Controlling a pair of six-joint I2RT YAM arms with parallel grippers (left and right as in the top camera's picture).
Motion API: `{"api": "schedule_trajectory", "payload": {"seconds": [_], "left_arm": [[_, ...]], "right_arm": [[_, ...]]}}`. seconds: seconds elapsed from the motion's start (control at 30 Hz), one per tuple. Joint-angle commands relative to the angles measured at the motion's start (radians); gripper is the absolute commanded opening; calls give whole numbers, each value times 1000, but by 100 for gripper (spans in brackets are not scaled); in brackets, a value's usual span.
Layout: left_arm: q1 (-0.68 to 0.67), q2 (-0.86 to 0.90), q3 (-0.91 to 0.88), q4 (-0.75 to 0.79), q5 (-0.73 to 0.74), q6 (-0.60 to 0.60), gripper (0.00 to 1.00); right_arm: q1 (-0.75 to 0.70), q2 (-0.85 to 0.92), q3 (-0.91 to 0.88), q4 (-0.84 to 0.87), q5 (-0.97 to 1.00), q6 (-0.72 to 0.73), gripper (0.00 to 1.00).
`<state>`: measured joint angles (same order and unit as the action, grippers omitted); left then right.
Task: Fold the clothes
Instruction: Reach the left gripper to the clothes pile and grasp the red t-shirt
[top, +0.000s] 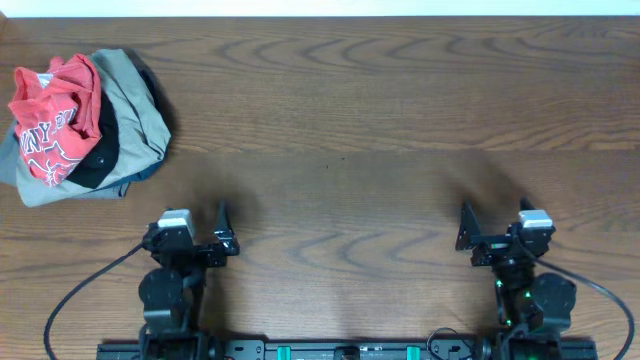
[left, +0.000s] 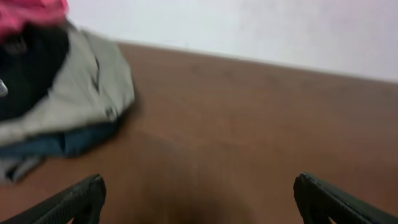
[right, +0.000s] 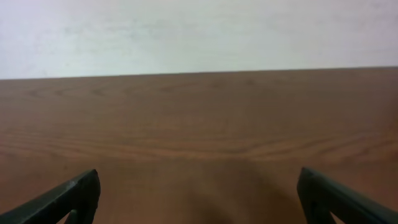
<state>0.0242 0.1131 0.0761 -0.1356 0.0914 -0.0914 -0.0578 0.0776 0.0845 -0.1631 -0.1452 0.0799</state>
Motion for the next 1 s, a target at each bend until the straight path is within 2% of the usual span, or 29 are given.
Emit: {"api": "schedule_trajectory", "payload": {"seconds": [0.0, 0.2, 0.37, 0.57, 0.7, 0.8, 0.87, 0.97], "left_arm": [[-3, 95, 112, -37, 21, -15, 98], [-3, 343, 360, -222, 21, -15, 98], [-3, 602, 632, -506, 60, -15, 98], [-3, 811, 919, -811, 230, -15, 98], [4, 859, 983, -811, 230, -17, 98], [51, 915, 1043, -763, 230, -114, 99], [108, 977, 1106, -744, 229, -137, 93], [206, 1106, 1231, -733, 121, -188, 92]], "right_arm": [[17, 77, 105, -47, 14, 20, 99], [17, 326, 326, -192, 97, 19, 99], [17, 621, 577, -402, 95, 16, 99], [17, 928, 864, -681, 91, 16, 99], [17, 1022, 940, -734, 90, 16, 99], [17, 1044, 942, -740, 90, 16, 93], [17, 1048, 942, -747, 90, 16, 93], [17, 1048, 942, -754, 89, 16, 93]]}}
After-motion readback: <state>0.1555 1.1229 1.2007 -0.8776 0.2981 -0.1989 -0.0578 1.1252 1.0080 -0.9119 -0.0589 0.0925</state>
